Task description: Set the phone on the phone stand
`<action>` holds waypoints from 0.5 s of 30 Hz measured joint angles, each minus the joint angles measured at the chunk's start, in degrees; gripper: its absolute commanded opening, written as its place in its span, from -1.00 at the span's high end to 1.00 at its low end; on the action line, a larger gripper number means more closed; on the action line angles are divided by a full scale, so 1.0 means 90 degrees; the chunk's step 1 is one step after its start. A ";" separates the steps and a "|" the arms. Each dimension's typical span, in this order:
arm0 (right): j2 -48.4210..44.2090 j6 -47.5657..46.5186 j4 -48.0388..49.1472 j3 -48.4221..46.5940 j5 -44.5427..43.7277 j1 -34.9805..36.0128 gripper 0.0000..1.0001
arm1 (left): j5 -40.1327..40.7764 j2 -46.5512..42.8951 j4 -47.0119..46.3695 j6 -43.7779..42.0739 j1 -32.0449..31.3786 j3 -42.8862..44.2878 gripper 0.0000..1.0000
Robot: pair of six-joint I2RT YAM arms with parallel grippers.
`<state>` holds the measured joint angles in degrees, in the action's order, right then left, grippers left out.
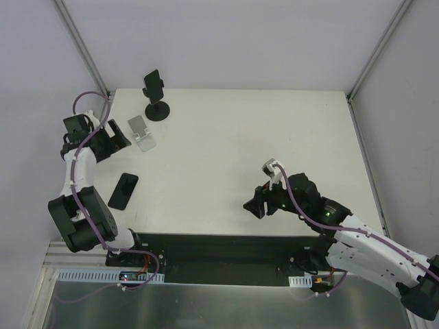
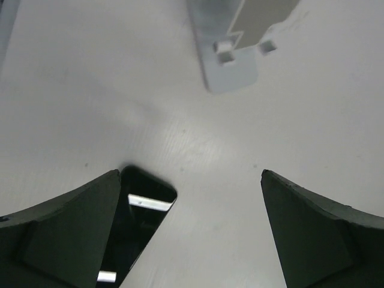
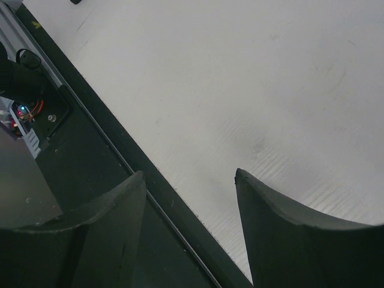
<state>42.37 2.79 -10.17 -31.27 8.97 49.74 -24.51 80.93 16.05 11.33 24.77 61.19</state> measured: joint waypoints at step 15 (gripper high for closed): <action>-0.0673 -0.0136 -0.0146 0.0000 0.0503 0.0000 -0.33 | 0.2416 0.0486 0.1965 -0.0930 -0.1093 -0.0865 -0.98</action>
<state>36.32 1.56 -11.49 -31.27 13.50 49.74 -2.76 85.30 33.74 2.96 14.94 53.41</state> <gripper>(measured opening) 0.660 0.990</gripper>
